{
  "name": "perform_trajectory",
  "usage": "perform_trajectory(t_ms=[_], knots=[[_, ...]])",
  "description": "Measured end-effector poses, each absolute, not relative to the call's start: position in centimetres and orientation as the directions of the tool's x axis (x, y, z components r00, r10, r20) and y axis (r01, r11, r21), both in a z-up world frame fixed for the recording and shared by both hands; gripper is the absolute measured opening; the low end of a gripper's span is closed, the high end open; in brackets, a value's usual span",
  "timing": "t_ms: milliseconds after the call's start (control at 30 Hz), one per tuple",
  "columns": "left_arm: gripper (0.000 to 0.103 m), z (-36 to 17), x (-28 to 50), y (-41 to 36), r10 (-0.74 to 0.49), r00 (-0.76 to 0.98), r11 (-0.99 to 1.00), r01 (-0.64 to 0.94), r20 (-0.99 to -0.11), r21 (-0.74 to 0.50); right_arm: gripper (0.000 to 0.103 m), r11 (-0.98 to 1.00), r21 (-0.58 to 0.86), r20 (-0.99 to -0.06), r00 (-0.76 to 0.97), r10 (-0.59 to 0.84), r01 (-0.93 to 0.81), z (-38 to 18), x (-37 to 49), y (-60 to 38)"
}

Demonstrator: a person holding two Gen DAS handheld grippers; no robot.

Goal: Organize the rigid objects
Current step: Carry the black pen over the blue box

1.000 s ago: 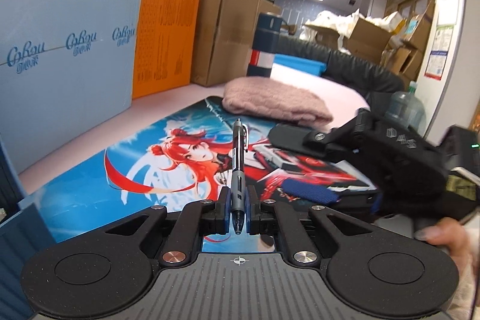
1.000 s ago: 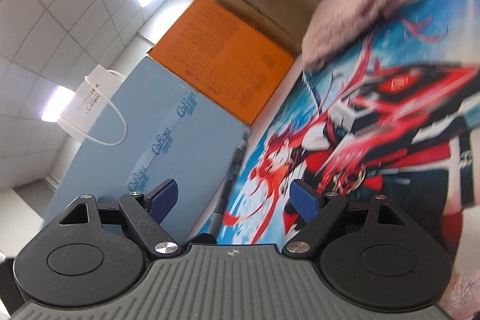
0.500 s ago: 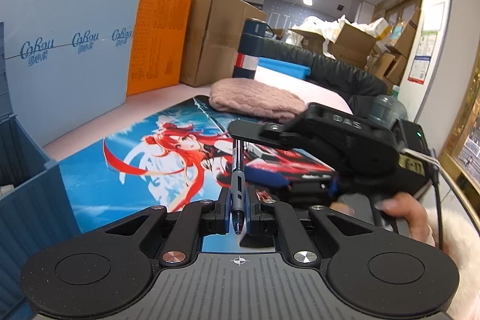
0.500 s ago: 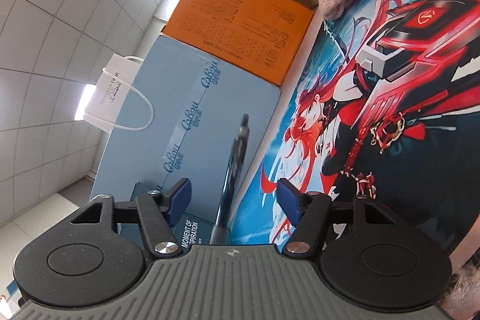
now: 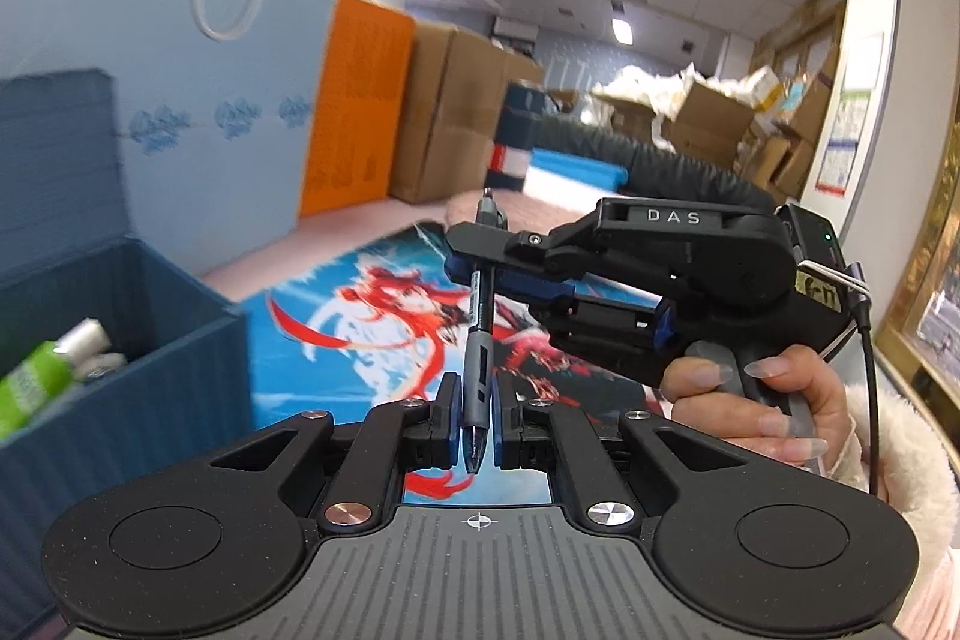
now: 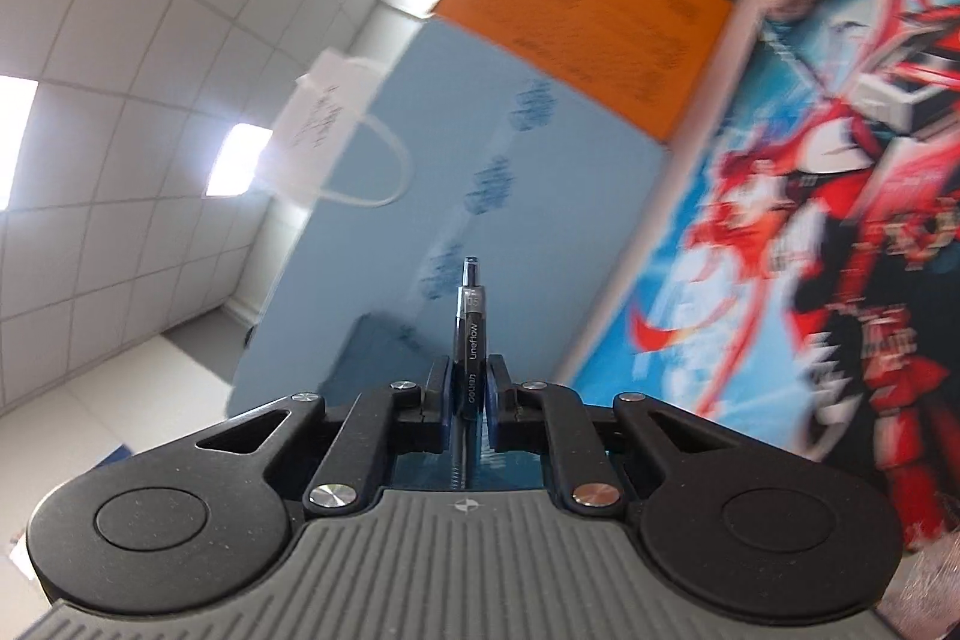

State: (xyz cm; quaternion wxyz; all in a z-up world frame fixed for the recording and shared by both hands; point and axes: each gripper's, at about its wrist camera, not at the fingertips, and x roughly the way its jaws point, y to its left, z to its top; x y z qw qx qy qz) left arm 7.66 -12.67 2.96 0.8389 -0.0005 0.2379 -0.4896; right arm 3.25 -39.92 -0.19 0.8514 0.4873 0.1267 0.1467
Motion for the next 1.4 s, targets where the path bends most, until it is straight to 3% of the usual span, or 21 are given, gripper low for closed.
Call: perform_trajectory(t_ms=[367, 633, 900, 1267, 1400], knots=[[0.012, 5.7, 8.0, -2.8, -0.780, 0.573, 0.625, 0.731, -0.252, -0.274, 0.010, 0.613, 0.758, -0.084, 0.900, 0.428, -0.221, 6.5, 7.2, -29.5], [0.012, 6.3, 9.8, 4.5, -0.693, 0.703, 0.699, 0.601, -0.160, -0.386, 0.010, 0.721, 0.660, -0.086, 0.932, 0.352, -0.212, 8.8, 10.3, -22.9], [0.013, 5.6, 10.9, 8.1, -0.636, 0.760, 0.710, 0.509, -0.134, -0.487, 0.010, 0.817, 0.572, -0.226, 0.944, 0.241, -0.072, 5.8, 13.0, -18.3], [0.013, 4.8, 11.3, 7.9, -0.638, 0.751, 0.717, 0.500, -0.169, -0.486, 0.010, 0.941, 0.339, -0.424, 0.895, 0.142, 0.012, 4.2, 14.7, -14.8], [0.013, 4.7, 11.3, 7.9, -0.639, 0.749, 0.717, 0.496, -0.177, -0.489, 0.011, 0.946, 0.323, -0.484, 0.862, 0.147, 0.020, 3.8, 15.2, -14.9]])
